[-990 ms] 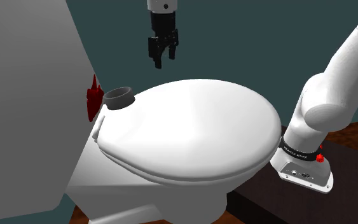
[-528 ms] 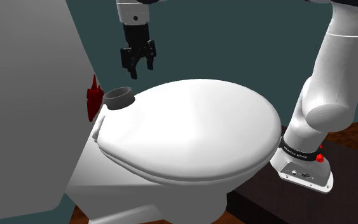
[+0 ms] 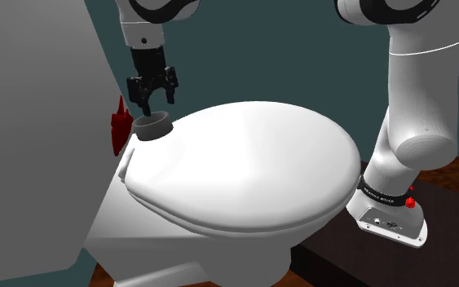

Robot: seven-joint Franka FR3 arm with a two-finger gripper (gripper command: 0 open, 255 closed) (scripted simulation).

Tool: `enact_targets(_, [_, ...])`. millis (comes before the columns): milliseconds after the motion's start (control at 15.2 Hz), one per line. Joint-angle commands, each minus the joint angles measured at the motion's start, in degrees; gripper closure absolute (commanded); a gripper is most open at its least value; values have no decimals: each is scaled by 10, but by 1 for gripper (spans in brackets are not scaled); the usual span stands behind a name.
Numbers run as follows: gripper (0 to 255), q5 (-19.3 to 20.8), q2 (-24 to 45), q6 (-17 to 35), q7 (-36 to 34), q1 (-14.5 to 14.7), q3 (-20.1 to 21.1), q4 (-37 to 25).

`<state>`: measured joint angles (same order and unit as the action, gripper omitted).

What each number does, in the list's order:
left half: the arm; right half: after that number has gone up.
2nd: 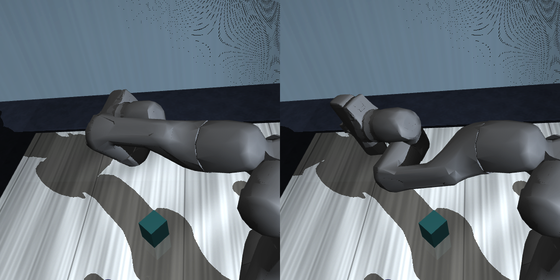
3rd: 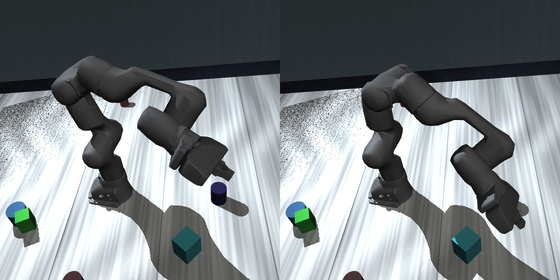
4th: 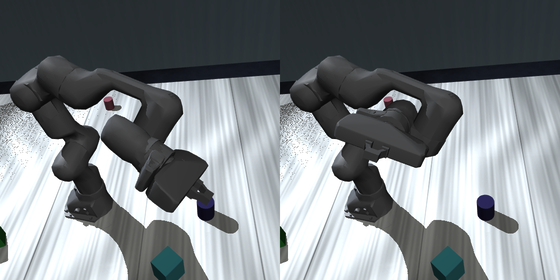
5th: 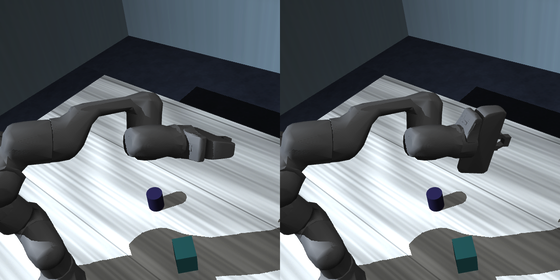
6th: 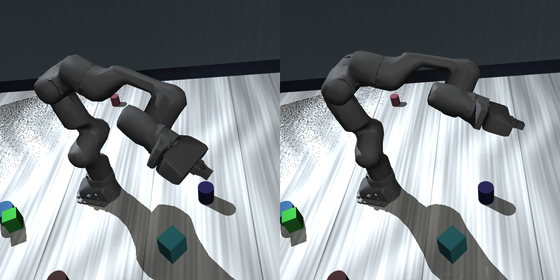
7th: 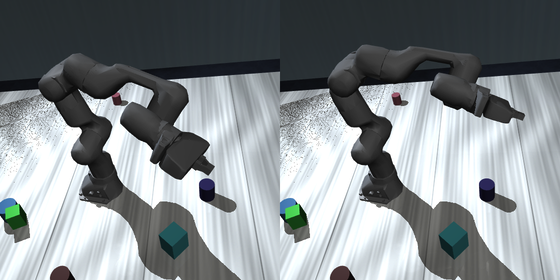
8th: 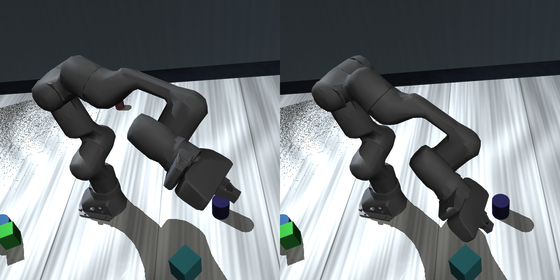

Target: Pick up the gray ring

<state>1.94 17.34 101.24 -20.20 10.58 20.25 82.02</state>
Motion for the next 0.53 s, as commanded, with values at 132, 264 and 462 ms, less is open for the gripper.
enact_targets(132, [0, 0, 1, 32, 1, -1, -1, 31])
enact_targets(264, [0, 0, 1, 44, 1, -2, -1, 44])
enact_targets(462, [255, 0, 1, 44, 1, -2, -1, 44])
